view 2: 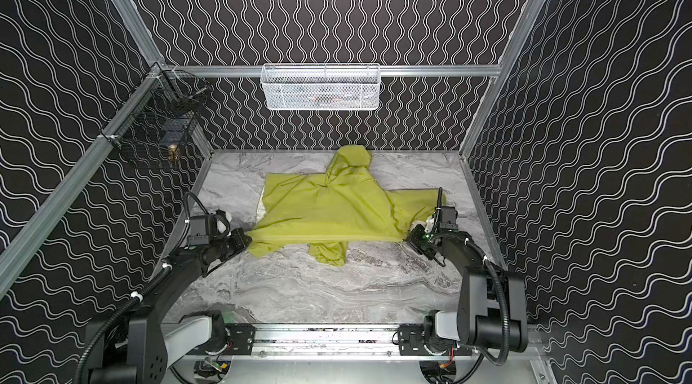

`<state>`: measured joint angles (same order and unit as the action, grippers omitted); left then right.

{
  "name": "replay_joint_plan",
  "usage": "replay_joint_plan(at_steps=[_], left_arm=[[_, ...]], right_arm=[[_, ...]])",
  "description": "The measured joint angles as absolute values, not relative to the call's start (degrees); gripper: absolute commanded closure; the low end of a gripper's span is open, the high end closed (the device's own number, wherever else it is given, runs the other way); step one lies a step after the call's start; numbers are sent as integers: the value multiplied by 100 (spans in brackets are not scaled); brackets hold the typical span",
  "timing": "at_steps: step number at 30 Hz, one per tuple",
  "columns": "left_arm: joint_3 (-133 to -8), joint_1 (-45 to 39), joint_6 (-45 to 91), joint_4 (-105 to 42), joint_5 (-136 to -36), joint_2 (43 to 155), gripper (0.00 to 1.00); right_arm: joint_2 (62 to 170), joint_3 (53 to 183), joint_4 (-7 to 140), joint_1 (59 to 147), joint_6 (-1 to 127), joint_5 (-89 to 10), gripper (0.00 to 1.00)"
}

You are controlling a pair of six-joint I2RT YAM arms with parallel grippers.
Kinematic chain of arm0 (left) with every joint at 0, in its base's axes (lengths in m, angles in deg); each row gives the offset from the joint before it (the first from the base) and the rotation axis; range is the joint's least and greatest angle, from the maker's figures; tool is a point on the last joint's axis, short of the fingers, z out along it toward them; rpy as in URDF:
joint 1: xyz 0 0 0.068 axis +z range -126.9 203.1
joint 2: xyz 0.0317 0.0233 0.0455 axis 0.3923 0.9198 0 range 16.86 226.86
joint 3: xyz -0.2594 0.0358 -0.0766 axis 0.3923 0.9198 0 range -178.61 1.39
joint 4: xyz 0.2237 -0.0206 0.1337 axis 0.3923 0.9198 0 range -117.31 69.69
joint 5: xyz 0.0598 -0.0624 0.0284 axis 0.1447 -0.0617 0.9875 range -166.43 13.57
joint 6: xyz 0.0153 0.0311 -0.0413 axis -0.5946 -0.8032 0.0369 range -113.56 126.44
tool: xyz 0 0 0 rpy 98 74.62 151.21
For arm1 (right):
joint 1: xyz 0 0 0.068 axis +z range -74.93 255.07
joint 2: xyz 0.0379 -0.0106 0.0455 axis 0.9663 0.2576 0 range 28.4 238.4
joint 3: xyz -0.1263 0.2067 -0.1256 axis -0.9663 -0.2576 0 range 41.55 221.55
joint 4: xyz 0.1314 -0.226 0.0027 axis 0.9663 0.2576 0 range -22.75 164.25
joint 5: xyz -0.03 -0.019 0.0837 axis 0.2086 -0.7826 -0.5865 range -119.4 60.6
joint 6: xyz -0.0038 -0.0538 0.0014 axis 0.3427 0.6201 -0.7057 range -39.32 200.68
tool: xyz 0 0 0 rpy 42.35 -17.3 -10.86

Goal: Zip up the jacket
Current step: 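Lower the zipped jacket onto the table with both grippers, then open both grippers and release the jacket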

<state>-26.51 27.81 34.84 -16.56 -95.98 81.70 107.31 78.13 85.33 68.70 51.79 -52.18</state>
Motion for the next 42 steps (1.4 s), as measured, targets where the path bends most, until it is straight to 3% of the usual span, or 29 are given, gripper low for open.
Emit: replay_joint_plan(at_steps=[8,12,13,14,15,19,25,33,42], left_arm=[[-2754,2785,3502,-2002,-9554,8693,100],[-2841,2788,3506,-2010,-9418,8771,72],[-2880,2801,3534,-1989,-9270,8745,49],[-2926,2809,3545,-1962,-9180,8693,6],[-2981,2814,3543,-1912,-9123,8620,2],[-3346,2816,3552,-1628,-8868,8323,2],[-4043,2818,3471,-1191,-8634,7873,2],[-4786,2818,2754,-1669,-8706,7213,1],[-5536,2825,2048,-3016,-8743,7635,2]], right_arm=[[11295,8095,8503,6877,5208,-5227,97],[11354,8187,8503,6875,5227,-5131,68],[11332,8206,8507,6864,5225,-4974,59],[11291,8237,8538,6857,5227,-4875,51],[11249,8279,8582,6859,5227,-4762,45],[11074,8622,8898,6864,5265,-4141,24],[10410,9035,9333,6864,5286,-3420,8],[9577,9651,9167,6864,5114,-2921,1],[9000,9994,7945,6864,5109,-2235,1]])
